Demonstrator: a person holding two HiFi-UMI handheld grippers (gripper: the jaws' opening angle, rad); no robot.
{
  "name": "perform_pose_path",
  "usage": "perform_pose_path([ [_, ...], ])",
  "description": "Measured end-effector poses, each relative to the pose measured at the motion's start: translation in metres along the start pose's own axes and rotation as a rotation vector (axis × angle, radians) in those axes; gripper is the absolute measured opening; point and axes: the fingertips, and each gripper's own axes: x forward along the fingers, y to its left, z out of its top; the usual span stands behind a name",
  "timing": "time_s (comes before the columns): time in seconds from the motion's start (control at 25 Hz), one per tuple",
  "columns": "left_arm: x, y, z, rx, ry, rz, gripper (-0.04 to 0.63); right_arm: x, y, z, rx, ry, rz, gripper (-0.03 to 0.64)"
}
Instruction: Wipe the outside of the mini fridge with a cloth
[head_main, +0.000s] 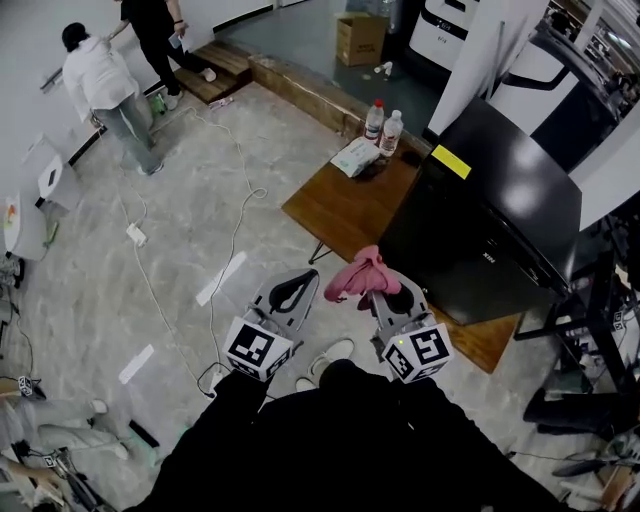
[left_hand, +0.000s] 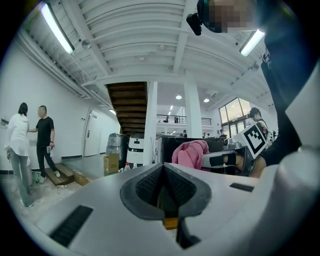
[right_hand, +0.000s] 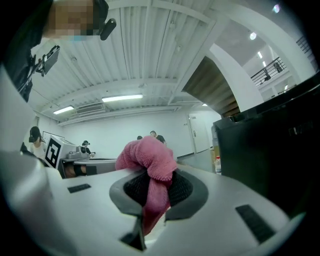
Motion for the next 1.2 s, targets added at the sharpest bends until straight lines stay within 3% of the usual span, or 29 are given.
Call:
perform_pose_path([
  [0.12,0.03,0.029,0.009,0.034,0.003,-0.012,0.006,0.032,-0.025,0.01,0.015,-0.045,-0.042,0.052],
  [0.28,0.068,0.063,0.025,0.091,0.002,-0.013,0.005,0.074,-0.039,0.02,0.003,-0.063,-0.02,0.052],
  [0.48,0.109,0.101,0.032,0.1,0.003,-0.021,0.005,0.11,-0.054,0.029,0.017,-0.068,0.011,0.052],
  [0.76,0.161,0.157,0.023,0.08,0.009,-0.075,0.005,0.171,-0.079,0.022,0.118,-0.071,-0.047,0.052],
  [0.96,0.229,0.21,0.022,0.069,-0.029,-0.204,0.005,0.229,-0.121,0.023,0.181,-0.113,-0.187,0.054],
  [1.2,0.309,0.262,0.038,0.08,-0.059,-0.422,0.005,0.291,-0.19,0.038,0.258,-0.202,-0.415,0.052],
])
